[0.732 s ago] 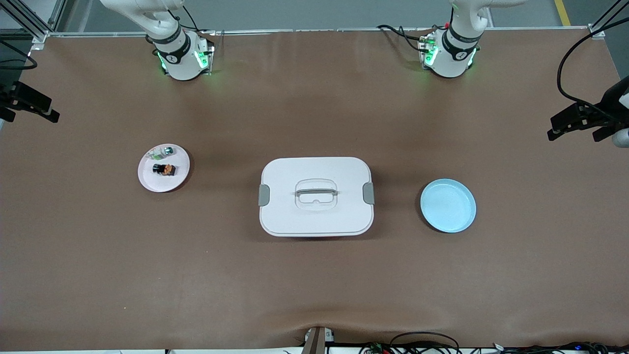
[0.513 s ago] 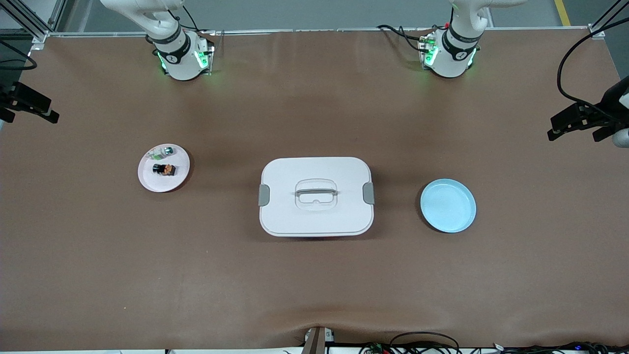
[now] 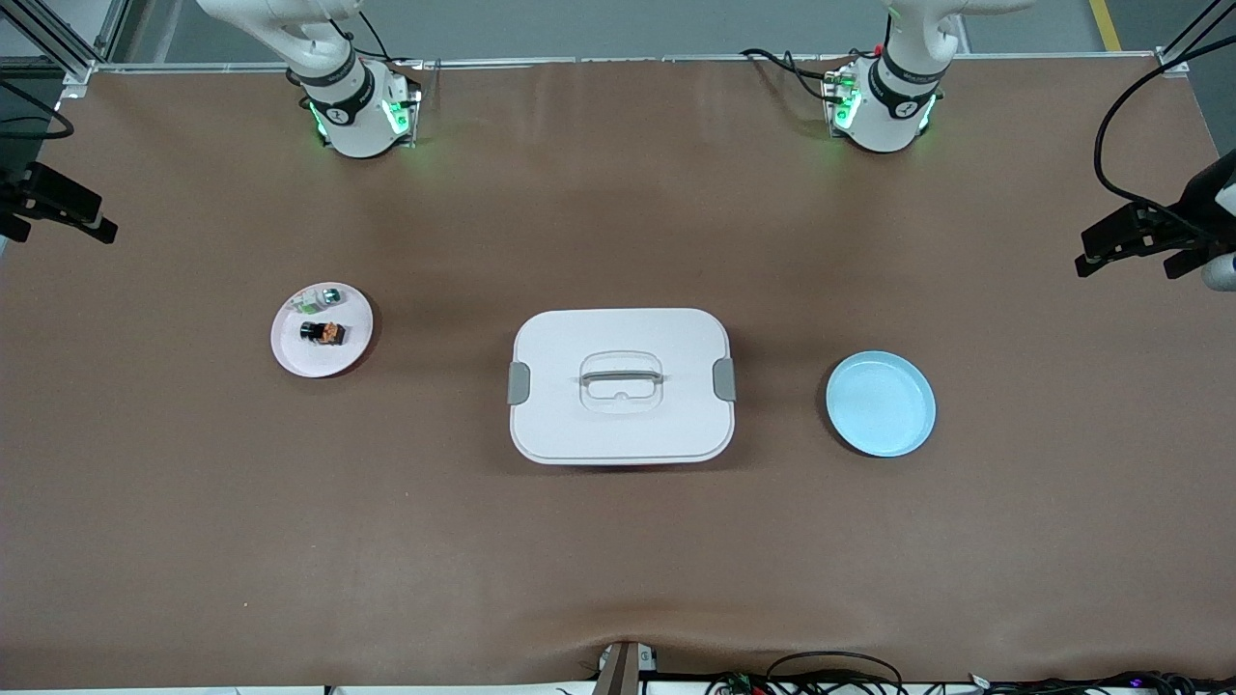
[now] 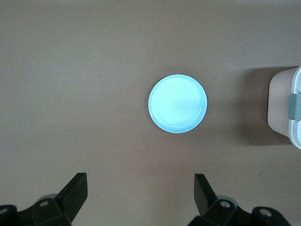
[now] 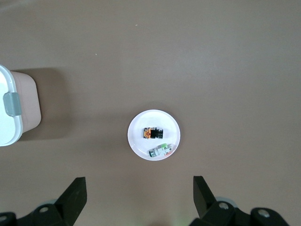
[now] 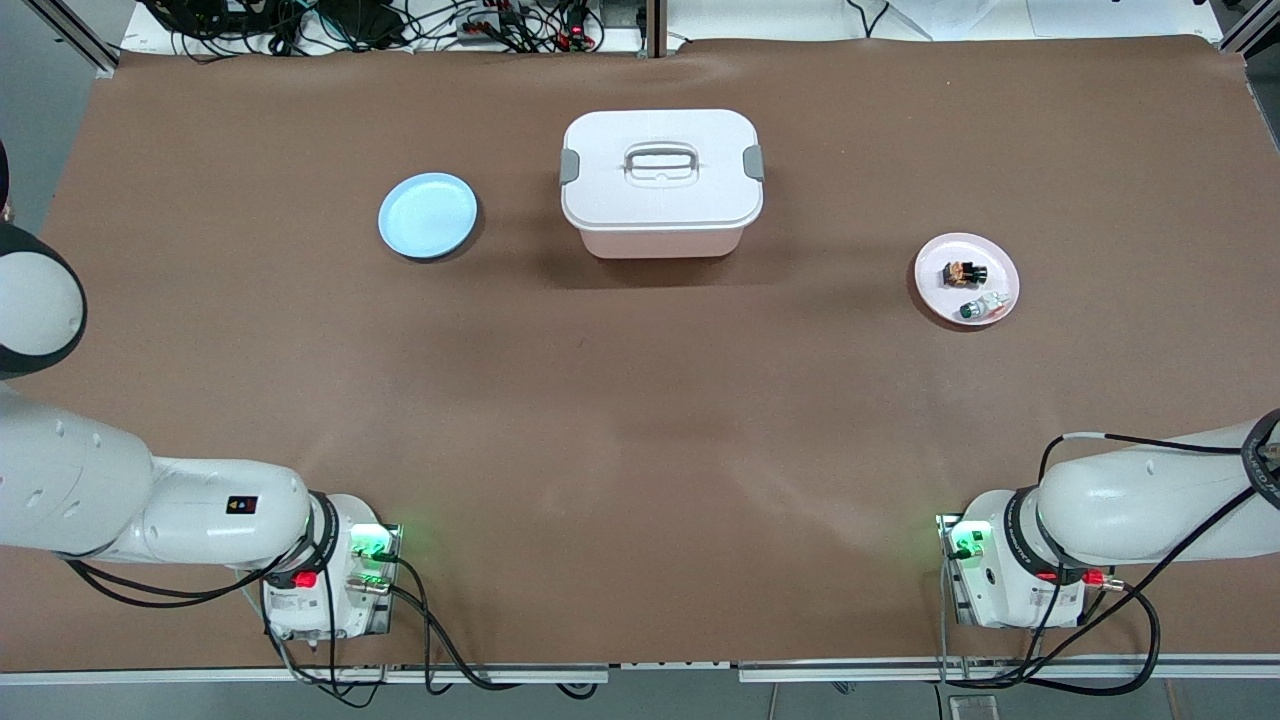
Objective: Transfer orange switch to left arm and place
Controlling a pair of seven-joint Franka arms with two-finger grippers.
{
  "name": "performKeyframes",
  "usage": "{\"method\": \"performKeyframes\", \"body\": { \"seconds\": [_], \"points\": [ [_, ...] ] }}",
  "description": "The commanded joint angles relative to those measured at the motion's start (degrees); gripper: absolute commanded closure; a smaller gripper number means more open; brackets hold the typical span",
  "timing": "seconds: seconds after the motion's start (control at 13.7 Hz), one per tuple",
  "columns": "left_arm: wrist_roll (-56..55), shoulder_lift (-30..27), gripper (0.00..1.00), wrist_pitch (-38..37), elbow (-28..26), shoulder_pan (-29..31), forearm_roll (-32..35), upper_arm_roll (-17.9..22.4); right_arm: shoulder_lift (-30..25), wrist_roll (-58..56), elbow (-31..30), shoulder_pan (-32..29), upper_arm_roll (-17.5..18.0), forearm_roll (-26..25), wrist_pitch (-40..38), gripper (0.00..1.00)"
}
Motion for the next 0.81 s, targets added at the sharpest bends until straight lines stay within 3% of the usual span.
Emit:
{"method": "performKeyframes", "body": {
  "seconds": [0.0,0.59,0.73],
  "points": [
    [0.1,0.6,0.00,-1.1,1.5,0.2,0.3,-0.1,0.0,-0.6,0.0,0.1,0.0,-0.5,-0.1,0.00],
    [-0.1,0.4,0.00,-1.2,2.9,-0.1,0.6,-1.2,1.3,-3.5,0.3,0.0,0.0,-3.6,0.2,0.00],
    [-0.1,0.3,0.00,-1.6,3.0,0.4,0.4,-1.0,3.9,-3.5,0.3,-0.2,0.0,-3.6,0.4,0.00]
  ]
}}
